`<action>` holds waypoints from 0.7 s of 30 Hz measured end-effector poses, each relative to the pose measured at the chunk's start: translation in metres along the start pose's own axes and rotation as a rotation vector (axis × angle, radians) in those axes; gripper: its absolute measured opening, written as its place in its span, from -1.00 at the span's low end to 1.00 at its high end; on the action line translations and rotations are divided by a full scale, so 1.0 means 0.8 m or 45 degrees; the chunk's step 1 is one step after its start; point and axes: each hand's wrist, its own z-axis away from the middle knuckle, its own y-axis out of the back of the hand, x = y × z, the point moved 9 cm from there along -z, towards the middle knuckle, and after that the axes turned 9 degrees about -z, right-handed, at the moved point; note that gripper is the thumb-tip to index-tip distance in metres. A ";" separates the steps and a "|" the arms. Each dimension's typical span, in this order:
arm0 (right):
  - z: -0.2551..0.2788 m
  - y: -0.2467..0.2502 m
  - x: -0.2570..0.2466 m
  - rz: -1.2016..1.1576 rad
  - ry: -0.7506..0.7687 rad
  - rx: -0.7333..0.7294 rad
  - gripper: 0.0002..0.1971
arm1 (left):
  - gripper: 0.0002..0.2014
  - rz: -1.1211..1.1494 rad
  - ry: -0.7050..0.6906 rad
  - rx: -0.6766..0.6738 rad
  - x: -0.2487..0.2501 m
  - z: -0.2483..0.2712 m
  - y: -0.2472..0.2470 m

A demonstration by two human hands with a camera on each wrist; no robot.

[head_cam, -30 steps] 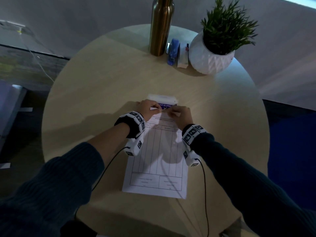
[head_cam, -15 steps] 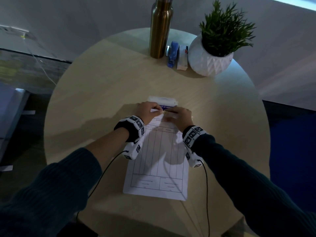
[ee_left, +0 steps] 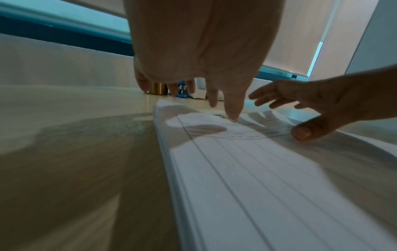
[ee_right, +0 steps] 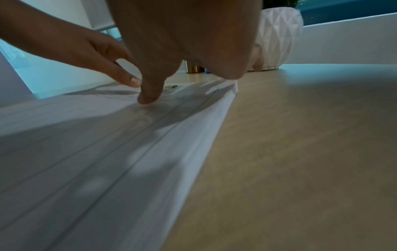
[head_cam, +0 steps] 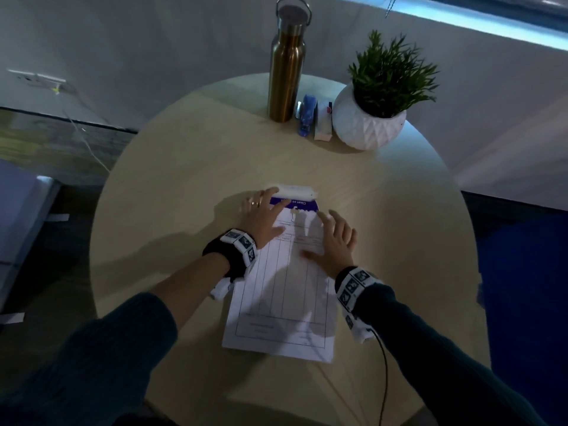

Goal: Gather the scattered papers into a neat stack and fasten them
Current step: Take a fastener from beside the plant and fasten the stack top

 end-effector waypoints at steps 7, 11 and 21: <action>0.149 -0.033 0.048 -0.238 -0.088 -0.244 0.21 | -0.23 0.549 0.557 -0.045 -0.031 0.157 -0.031; 0.210 -0.061 0.077 -0.089 -0.006 -0.236 0.06 | -0.24 0.653 0.606 -0.170 -0.033 0.234 -0.088; 0.236 -0.073 0.097 -0.003 0.245 0.083 -0.12 | -0.14 0.291 0.518 -0.188 -0.022 0.269 -0.096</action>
